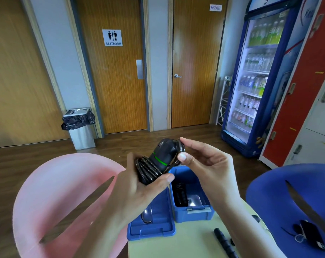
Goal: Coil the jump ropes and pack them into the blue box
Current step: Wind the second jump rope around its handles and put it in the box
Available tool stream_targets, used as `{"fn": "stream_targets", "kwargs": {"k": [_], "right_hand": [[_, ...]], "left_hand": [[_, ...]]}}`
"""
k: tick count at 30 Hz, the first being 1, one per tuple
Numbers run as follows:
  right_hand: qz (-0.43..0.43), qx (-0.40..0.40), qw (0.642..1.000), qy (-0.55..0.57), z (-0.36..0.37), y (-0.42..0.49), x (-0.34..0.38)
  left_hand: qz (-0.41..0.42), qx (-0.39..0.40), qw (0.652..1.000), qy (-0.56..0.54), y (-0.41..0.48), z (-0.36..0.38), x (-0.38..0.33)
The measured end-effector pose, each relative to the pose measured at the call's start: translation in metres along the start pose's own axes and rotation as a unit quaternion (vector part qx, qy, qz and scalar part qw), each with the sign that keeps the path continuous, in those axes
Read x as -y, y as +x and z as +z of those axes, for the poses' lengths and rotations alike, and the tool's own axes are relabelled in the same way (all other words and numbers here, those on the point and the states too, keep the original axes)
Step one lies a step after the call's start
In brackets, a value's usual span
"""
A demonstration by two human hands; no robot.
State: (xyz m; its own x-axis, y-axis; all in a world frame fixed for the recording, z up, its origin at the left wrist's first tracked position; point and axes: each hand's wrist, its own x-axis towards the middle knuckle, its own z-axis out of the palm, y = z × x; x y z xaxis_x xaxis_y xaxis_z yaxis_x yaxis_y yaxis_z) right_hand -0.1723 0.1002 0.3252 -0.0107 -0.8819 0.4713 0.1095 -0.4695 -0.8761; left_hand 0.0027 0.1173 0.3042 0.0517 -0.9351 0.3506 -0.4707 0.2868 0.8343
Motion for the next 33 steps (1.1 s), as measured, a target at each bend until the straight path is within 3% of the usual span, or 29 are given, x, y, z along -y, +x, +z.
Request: {"fn": "stream_targets", "kwargs": {"k": [9, 13, 17, 21, 33], "right_hand": [[-0.062, 0.004, 0.994, -0.092, 0.003, 0.005, 0.006], [-0.081, 0.053, 0.993, -0.064, 0.001, 0.011, 0.0], [-0.091, 0.015, 0.994, -0.054, 0.009, 0.007, -0.005], [-0.087, -0.014, 0.995, -0.054, 0.019, 0.004, -0.005], [-0.066, 0.026, 0.989, -0.131, 0.021, 0.011, -0.004]], "left_hand": [[0.034, -0.025, 0.998, 0.053, -0.002, -0.002, 0.0], [0.04, -0.027, 0.997, 0.056, -0.003, -0.004, 0.003], [0.047, -0.018, 0.997, 0.056, -0.003, -0.004, 0.005], [0.043, -0.039, 0.996, 0.064, -0.002, -0.004, 0.009], [0.042, -0.055, 0.994, 0.084, -0.004, -0.004, 0.016]]}}
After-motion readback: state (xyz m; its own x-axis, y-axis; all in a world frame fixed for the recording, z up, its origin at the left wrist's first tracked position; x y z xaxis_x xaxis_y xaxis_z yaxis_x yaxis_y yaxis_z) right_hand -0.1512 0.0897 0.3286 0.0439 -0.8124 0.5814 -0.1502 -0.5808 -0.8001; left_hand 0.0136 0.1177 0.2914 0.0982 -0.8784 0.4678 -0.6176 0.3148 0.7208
